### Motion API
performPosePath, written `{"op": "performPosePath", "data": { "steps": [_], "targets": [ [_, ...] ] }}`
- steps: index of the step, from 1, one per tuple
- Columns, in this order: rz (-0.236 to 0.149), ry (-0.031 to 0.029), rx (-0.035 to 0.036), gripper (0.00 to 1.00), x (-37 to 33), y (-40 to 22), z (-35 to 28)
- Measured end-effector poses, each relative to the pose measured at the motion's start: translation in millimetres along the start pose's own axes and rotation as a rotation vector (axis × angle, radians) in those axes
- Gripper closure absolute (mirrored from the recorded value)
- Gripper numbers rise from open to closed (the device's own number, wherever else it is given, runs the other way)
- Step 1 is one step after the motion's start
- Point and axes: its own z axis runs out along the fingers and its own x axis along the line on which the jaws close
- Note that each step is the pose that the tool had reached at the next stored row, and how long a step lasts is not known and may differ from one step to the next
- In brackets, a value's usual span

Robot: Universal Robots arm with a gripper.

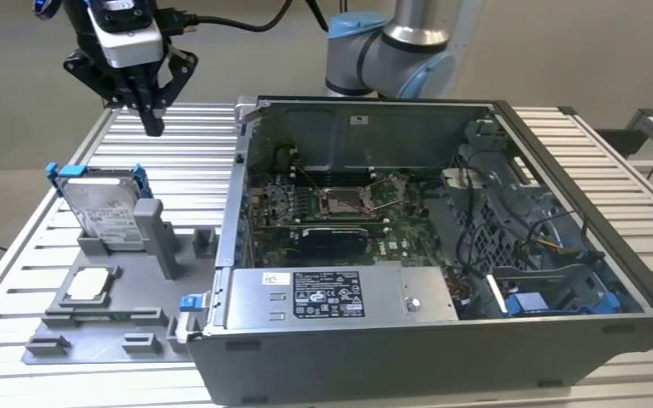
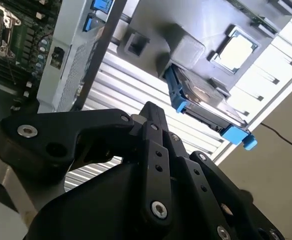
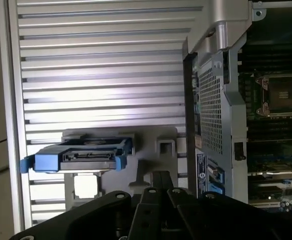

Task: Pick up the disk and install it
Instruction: 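Reach for the disk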

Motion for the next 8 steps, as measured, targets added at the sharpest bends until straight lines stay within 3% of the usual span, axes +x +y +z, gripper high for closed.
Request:
{"op": "performPosePath", "data": {
  "steps": [8],
  "targets": [
    [-0.006, 0.0003, -0.0001, 1.00, 22.0, -1.2, -0.2]
  ]
}}
